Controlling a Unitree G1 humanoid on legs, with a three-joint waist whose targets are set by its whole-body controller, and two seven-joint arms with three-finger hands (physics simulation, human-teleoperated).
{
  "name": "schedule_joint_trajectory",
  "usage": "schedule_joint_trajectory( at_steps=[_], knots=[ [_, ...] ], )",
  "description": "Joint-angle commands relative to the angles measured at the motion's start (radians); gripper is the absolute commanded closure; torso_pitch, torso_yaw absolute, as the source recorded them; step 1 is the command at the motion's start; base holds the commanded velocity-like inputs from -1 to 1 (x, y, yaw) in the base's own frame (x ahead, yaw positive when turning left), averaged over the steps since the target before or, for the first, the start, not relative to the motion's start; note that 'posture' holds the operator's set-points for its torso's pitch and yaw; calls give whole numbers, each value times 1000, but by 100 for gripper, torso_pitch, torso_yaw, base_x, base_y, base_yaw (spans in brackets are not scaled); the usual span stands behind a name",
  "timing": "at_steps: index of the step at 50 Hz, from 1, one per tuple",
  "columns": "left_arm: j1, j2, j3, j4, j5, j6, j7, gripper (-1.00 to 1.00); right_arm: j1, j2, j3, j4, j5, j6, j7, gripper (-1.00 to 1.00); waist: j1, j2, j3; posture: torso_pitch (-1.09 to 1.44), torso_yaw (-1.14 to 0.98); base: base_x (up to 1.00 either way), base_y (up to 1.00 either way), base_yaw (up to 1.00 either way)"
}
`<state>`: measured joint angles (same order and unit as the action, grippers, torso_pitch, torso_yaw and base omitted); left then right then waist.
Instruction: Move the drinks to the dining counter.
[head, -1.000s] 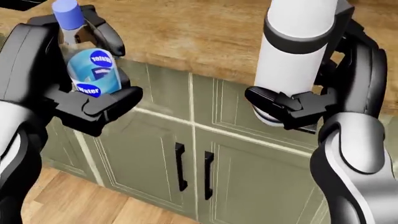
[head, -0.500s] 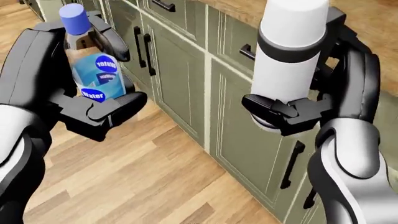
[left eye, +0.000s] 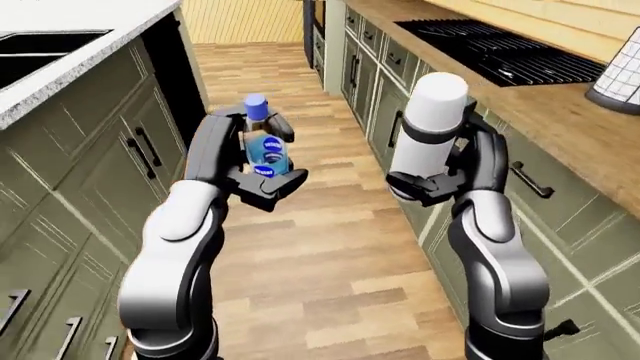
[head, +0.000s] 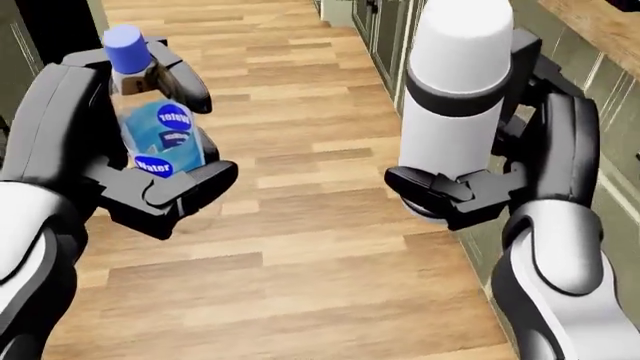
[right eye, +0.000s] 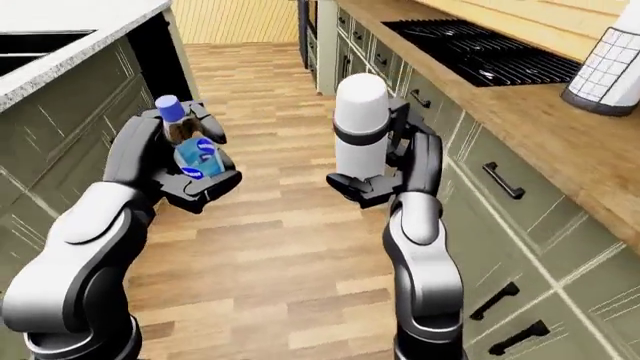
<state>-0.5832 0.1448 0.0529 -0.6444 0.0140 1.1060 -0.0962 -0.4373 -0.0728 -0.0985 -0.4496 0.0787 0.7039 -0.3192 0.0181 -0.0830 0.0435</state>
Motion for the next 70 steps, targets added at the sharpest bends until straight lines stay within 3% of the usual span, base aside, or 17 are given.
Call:
schedule_joint_trajectory(
  at_steps=[1, 9, 11, 12, 22, 25, 26, 28, 34, 37, 44, 48, 52, 55, 57, 63, 70],
  knots=[
    [-41, 11, 27, -39, 12, -52, 12, 100, -38, 0, 15, -39, 1, -38, 7, 100, 9, 6, -29, 0, 0, 0, 0, 100],
    [-40, 9, 24, -43, 15, -50, 10, 100, -36, 1, 14, -37, -1, -39, 14, 100, -1, 119, -22, 0, 0, 0, 0, 100],
    [-44, 9, 21, -50, 17, -42, 10, 100, -38, -1, 12, -43, 0, -33, 15, 100, 4, 177, -63, 0, 0, 0, 0, 100],
    [-45, 9, 21, -49, 17, -42, 9, 100, -38, -1, 11, -39, 0, -36, 16, 100, 13, 148, -24, 0, 0, 0, 0, 100],
    [-38, 5, 19, -51, 22, -49, 4, 100, -34, -6, 6, -39, 2, -38, 17, 100, 14, 46, -10, 0, 0, 0, 0, 100],
    [-40, 4, 17, -56, 23, -43, 4, 100, -30, -3, 7, -39, 2, -41, 16, 100, 0, -39, -35, 0, 0, 0, 0, 100],
    [-40, 4, 17, -56, 24, -44, 4, 100, -29, -2, 9, -36, 2, -45, 17, 100, 0, 4, -20, 0, 0, 0, 0, 100],
    [-40, 5, 18, -57, 24, -43, 2, 100, -31, -2, 11, -29, 0, -52, 17, 100, 9, -8, -24, 0, 0, 0, 0, 100],
    [-38, 4, 19, -61, 26, -41, 1, 100, -31, -2, 11, -27, -5, -51, 15, 100, -16, 48, -15, 0, 0, 0, 0, 34],
    [-36, 3, 18, -58, 27, -46, 0, 100, -32, -4, 2, -30, -1, -52, 13, 100, -31, 119, -23, 0, 0, 0, 0, 0],
    [-40, 1, 16, -53, 30, -49, -1, 100, -32, -10, -3, -44, 9, -43, 10, 100, -25, 83, -26, 0, 0, 0, 0, 0],
    [-37, 2, 17, -56, 31, -48, -3, 100, -21, -10, 0, -32, 6, -67, 13, 100, 5, 90, -47, 0, 0, 0, 0, 21],
    [-36, 0, 15, -52, 32, -52, -2, 100, -22, -12, -4, -27, 6, -70, 13, 100, 7, 84, -32, 0, 0, 0, 0, 100],
    [-36, 1, 16, -52, 32, -54, -3, 100, -22, -13, -4, -25, 6, -71, 14, 100, 6, 46, -21, 0, 0, 0, 0, 100],
    [-37, 1, 17, -56, 32, -49, -3, 100, -20, -13, -3, -28, 6, -69, 15, 100, -3, -19, -22, 0, 0, 0, 0, 100],
    [-34, 1, 15, -49, 33, -59, -4, 100, -19, -15, -5, -26, 6, -72, 19, 100, 14, 14, -27, 0, 0, 0, 0, 100],
    [-39, 0, 12, -58, 37, -48, -4, 100, -20, -20, -7, -38, 7, -61, 27, 100, 3, 94, -21, 0, 0, 0, 0, 100]
  ],
)
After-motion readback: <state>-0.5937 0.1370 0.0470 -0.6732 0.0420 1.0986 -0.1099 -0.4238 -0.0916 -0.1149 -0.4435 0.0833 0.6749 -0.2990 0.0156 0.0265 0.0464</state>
